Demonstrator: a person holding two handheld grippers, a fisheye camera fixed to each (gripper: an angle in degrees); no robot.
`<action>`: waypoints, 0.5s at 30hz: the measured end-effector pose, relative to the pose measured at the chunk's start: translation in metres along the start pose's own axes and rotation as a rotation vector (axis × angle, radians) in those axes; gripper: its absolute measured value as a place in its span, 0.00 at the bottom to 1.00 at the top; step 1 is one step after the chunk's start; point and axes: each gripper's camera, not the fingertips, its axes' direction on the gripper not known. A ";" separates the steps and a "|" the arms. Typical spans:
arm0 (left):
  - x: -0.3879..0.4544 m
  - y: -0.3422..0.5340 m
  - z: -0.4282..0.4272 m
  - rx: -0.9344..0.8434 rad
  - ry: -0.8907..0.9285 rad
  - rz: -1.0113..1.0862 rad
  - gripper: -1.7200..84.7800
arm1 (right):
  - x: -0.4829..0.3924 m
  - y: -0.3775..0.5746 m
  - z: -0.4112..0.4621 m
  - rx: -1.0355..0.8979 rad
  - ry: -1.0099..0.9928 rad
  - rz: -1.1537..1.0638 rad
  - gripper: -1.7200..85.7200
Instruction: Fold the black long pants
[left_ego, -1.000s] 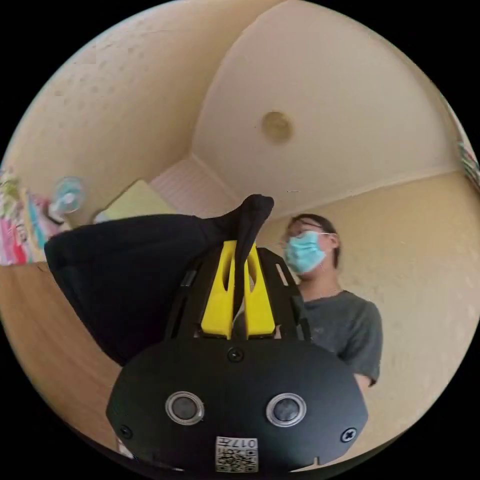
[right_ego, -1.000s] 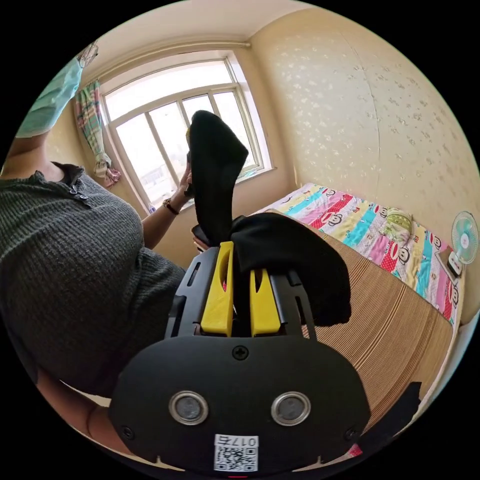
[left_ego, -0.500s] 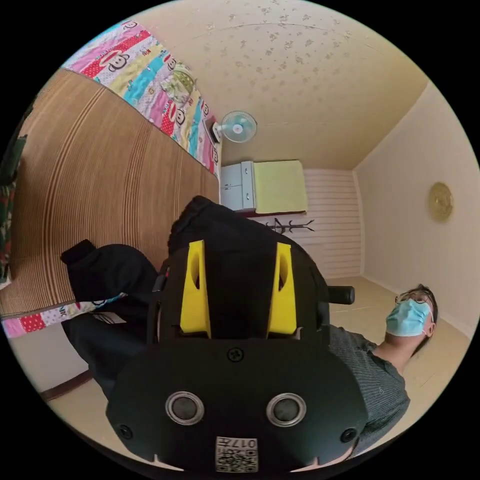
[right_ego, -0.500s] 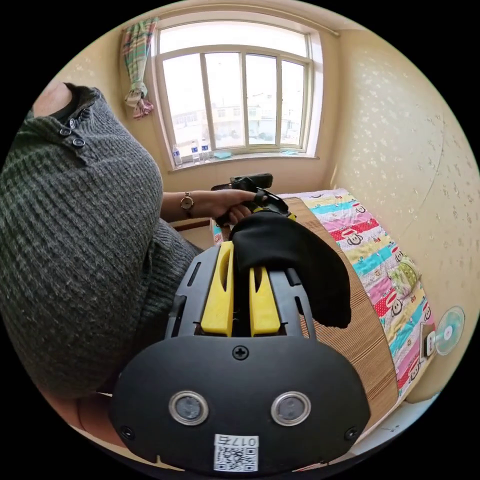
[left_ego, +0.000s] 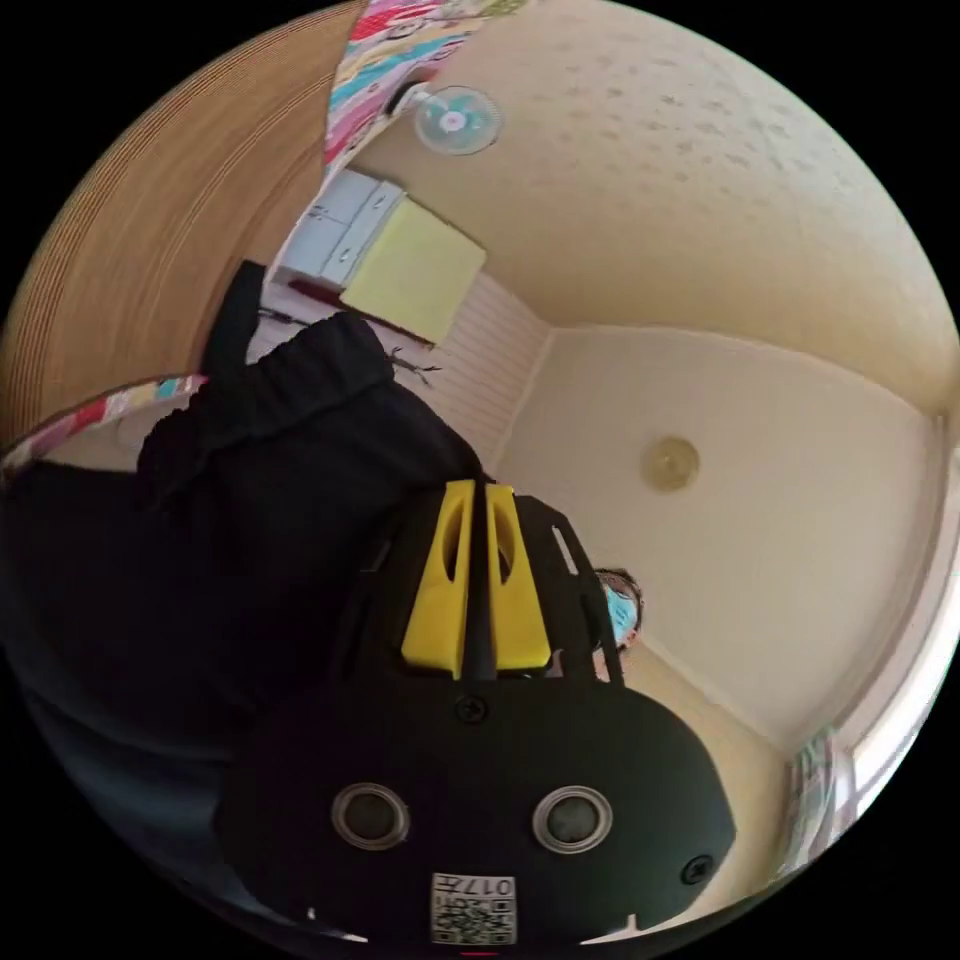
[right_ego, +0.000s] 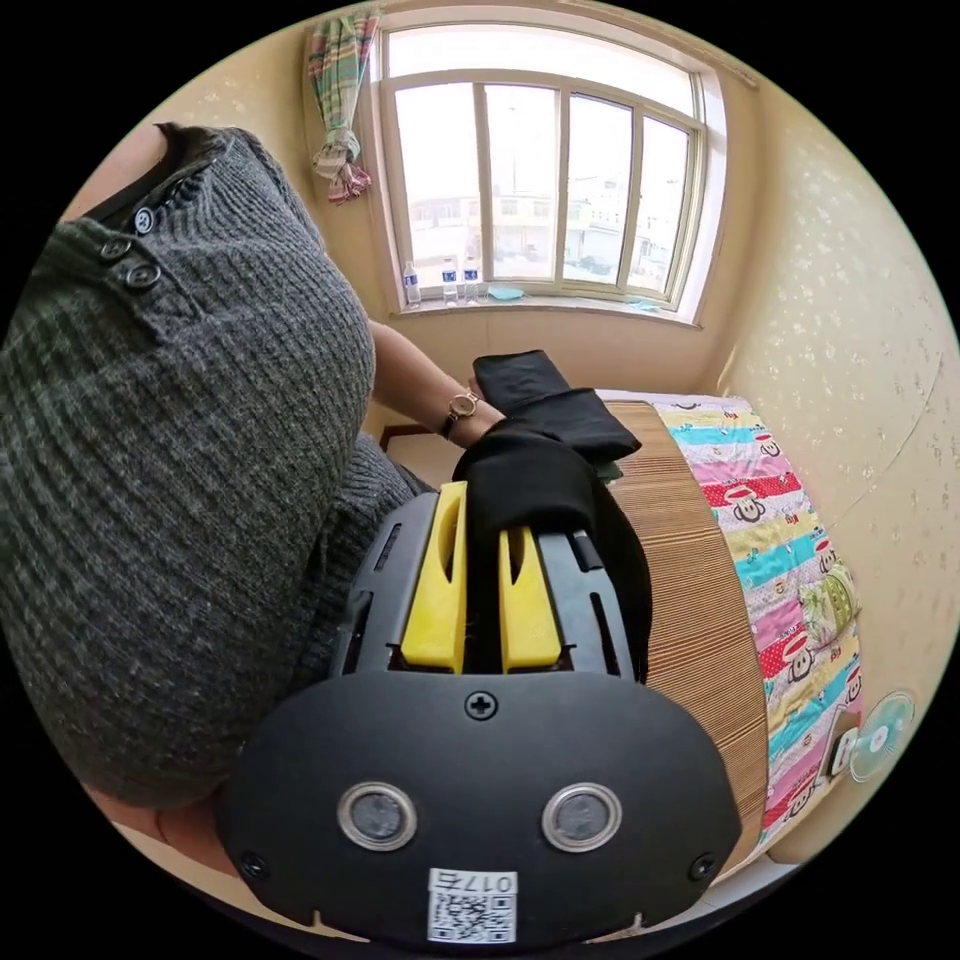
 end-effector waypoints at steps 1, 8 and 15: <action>0.012 0.002 0.001 0.002 0.042 0.074 0.02 | 0.005 0.008 -0.008 0.023 0.008 0.045 0.04; 0.169 0.075 0.102 -0.407 -0.221 0.803 0.01 | 0.056 0.072 -0.030 0.044 0.071 0.449 0.04; 0.225 0.183 0.146 -0.586 -0.047 1.190 0.01 | 0.099 0.097 -0.033 -0.023 -0.050 0.540 0.06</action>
